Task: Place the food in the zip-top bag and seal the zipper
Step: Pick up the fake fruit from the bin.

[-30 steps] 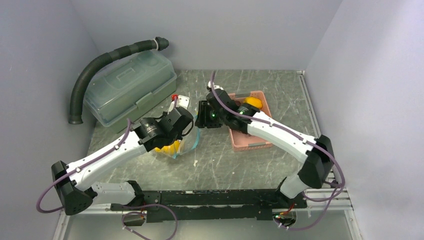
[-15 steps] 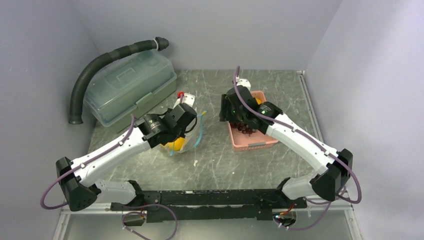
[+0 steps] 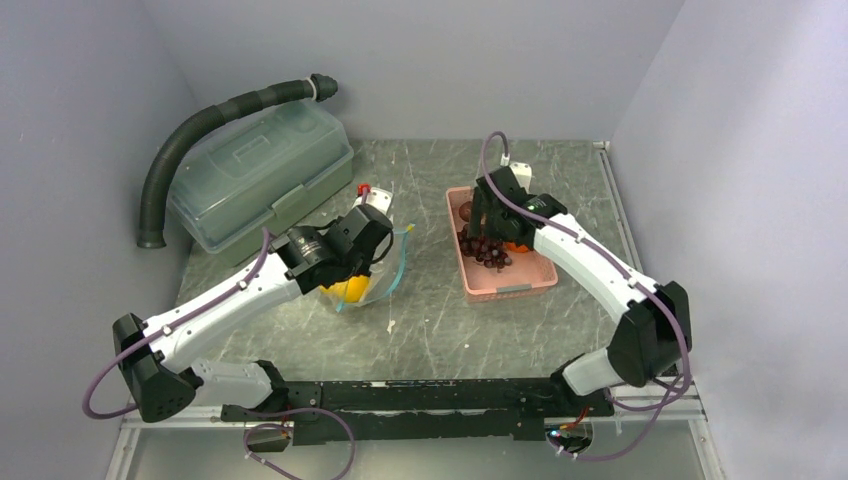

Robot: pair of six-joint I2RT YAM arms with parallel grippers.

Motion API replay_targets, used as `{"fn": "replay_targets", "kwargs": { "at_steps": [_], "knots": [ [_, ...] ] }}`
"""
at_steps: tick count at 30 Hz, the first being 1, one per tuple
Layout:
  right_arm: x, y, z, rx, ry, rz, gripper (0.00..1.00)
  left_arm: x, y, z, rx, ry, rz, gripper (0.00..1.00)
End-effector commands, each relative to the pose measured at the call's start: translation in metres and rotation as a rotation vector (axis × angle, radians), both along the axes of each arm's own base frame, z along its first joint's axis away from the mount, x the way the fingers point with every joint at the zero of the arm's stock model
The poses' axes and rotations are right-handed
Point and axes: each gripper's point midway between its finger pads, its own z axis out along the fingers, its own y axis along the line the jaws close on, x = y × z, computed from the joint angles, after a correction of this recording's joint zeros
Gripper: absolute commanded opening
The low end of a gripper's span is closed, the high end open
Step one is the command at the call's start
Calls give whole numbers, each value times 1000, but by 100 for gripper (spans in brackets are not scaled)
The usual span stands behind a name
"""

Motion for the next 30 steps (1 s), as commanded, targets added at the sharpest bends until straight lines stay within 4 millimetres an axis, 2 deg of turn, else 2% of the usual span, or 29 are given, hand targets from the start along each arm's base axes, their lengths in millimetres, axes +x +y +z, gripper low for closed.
{"fn": "replay_targets", "kwargs": {
  "at_steps": [1,9,15,30],
  "knots": [
    [18,-16,-9,-42,-17,-49,88,6,-11,9,-48,-11,-37,0],
    [38,-34,-34,-100,42,-65,100,8,-3,-1,-84,-9,-28,0],
    [52,-50,-48,-141,77,-78,100,6,6,-3,-68,-23,-31,0],
    [76,-71,-73,-256,128,-127,100,8,10,-6,-60,-15,-21,0]
  ]
}}
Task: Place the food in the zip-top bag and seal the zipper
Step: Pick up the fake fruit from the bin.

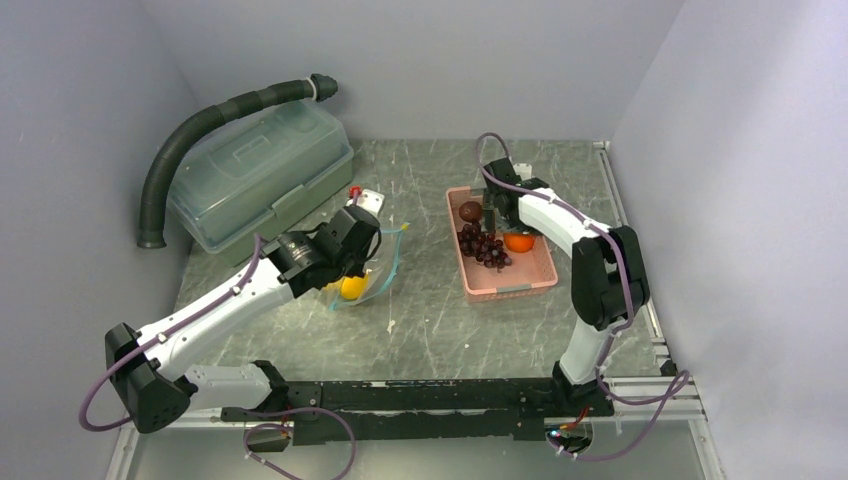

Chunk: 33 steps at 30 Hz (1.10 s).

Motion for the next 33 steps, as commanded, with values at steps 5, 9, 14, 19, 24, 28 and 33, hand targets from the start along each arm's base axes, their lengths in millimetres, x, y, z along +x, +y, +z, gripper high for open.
{"fn": "replay_targets", "kwargs": {
  "at_steps": [5,9,14,19,24,28,33],
  "knots": [
    [24,-11,6,-56,-52,-32,99,5,1,6,-28,-19,-1,0],
    [24,-14,-1,-64,-42,-39,96,5,1,6,-27,-17,-2,0],
    [23,-18,-3,-68,-40,-45,88,5,2,6,-27,-18,0,0],
    [23,-17,-5,-66,-38,-42,76,5,1,7,-31,-18,-2,0],
    [22,-14,-6,-48,-33,-32,59,5,2,8,-33,-22,-1,0],
    [20,-12,1,-28,-51,-27,43,4,3,8,-32,-22,0,0],
    [17,-12,20,-6,-85,-32,35,4,3,8,-32,-21,0,0]
  ]
}}
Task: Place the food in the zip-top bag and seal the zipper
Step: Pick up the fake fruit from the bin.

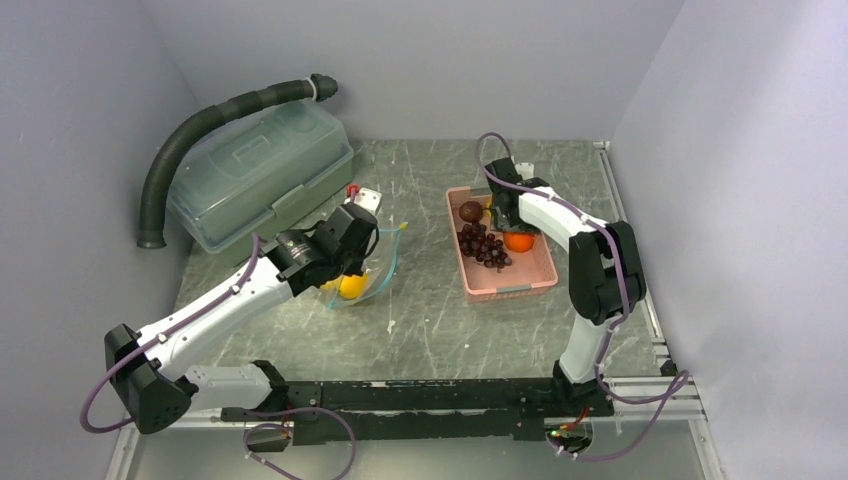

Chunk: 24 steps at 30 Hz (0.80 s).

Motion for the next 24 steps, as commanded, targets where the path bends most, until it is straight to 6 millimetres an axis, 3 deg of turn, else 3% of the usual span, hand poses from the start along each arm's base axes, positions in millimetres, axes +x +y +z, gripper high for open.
{"fn": "replay_targets", "kwargs": {
  "at_steps": [1,10,24],
  "knots": [
    [4,2,35,48,-93,-5,34,2,0,9,-24,-30,-12,0],
    [-9,23,84,157,-190,53,33,2,-1,9,-29,-27,-12,0],
    [-61,137,179,545,-366,440,33,3,0,9,-39,-26,-5,0]
  ]
}}
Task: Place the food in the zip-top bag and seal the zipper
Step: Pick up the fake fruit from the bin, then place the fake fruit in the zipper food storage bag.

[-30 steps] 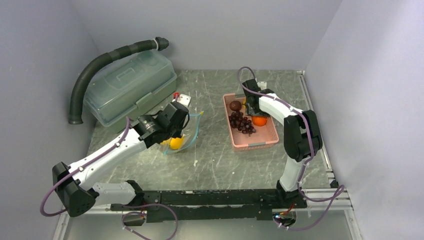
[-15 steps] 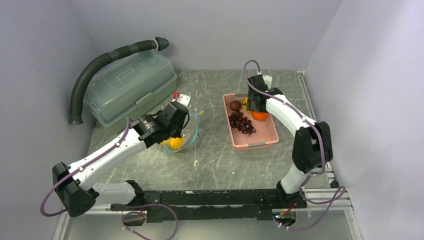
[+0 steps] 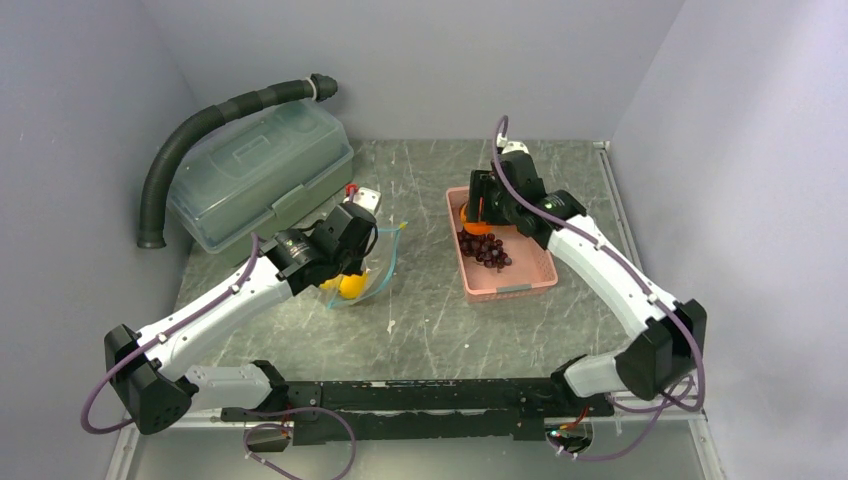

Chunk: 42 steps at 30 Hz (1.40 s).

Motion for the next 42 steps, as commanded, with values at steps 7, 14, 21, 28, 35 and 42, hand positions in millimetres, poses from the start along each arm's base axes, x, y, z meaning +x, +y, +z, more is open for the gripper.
{"fn": "replay_targets", "kwargs": {
  "at_steps": [7,14,21,28,35,42],
  "knots": [
    [-54,86,68,329,-117,345,32,3,0,11,-35,-36,-6,0],
    [-80,128,76,418,-108,467,32,3,1,12,-40,-40,-3,0],
    [-100,169,79,481,-77,568,31,3,1,12,-43,-37,-4,0],
    [-105,196,70,505,-47,590,31,3,2,14,-48,-44,-3,0],
    [-101,214,64,538,-37,559,29,2,1,15,-54,-44,-7,0],
    [-85,223,53,513,-31,459,28,2,1,17,-58,-47,-8,0]
  ]
}}
